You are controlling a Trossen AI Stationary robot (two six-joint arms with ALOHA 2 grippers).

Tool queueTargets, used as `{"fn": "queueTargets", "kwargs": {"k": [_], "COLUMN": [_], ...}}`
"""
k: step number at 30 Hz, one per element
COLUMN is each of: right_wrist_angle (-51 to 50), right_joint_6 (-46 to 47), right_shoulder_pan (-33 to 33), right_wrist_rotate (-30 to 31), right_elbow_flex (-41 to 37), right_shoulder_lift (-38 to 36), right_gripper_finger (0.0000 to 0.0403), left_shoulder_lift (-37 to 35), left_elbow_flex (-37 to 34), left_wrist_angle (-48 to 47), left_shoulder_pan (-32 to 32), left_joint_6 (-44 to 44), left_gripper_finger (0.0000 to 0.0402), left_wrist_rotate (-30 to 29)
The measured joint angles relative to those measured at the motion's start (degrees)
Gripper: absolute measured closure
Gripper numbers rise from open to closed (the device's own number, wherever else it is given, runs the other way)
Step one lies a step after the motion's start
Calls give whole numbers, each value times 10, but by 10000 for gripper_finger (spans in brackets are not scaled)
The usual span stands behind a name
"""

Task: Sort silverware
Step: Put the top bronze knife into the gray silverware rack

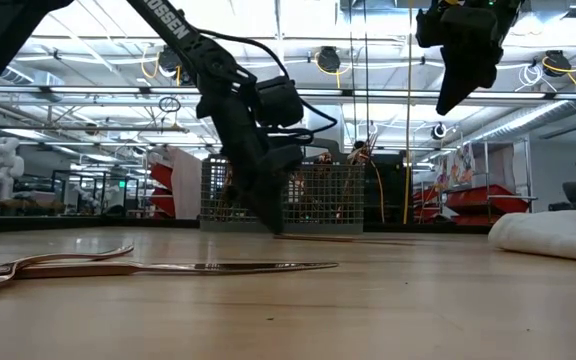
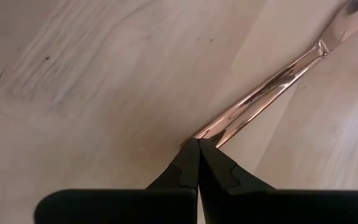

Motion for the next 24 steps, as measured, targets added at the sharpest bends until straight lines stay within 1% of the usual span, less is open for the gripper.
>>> {"fn": "queueTargets", "kwargs": {"k": [3,5,8,12,14,17,20,22,24], "right_wrist_angle": [0,7,28,104,154,248,314,335,344], "right_joint_6": [3,-1,-17,-6,39,133,241,310,356], "right_shoulder_pan": [0,0,0,0,0,0,0,0,4], "right_wrist_rotate": [0,-1,-19,-42,-48,-59,-63,-62,-59], "right_elbow_flex": [-1,-11,-43,-104,-134,-174,-201,-211,-220], "right_shoulder_lift": [3,5,14,33,46,59,67,71,71], "right_gripper_finger": [365,352,315,252,226,202,191,189,189], "left_shoulder_lift": [0,0,0,0,-1,-3,-5,-5,-4], "left_elbow_flex": [0,0,0,-10,-23,-46,-57,-59,-60], "left_wrist_angle": [-11,-13,-14,-12,-9,9,24,30,41], "left_shoulder_pan": [0,-1,-2,-2,-2,-2,-3,-3,-4], "left_joint_6": [0,0,0,-1,-10,-26,-31,-38,-45], "left_gripper_finger": [401,401,401,401,401,401,401,401,401], "left_wrist_rotate": [-4,-5,-7,-8,-8,-7,-7,-4,0]}}
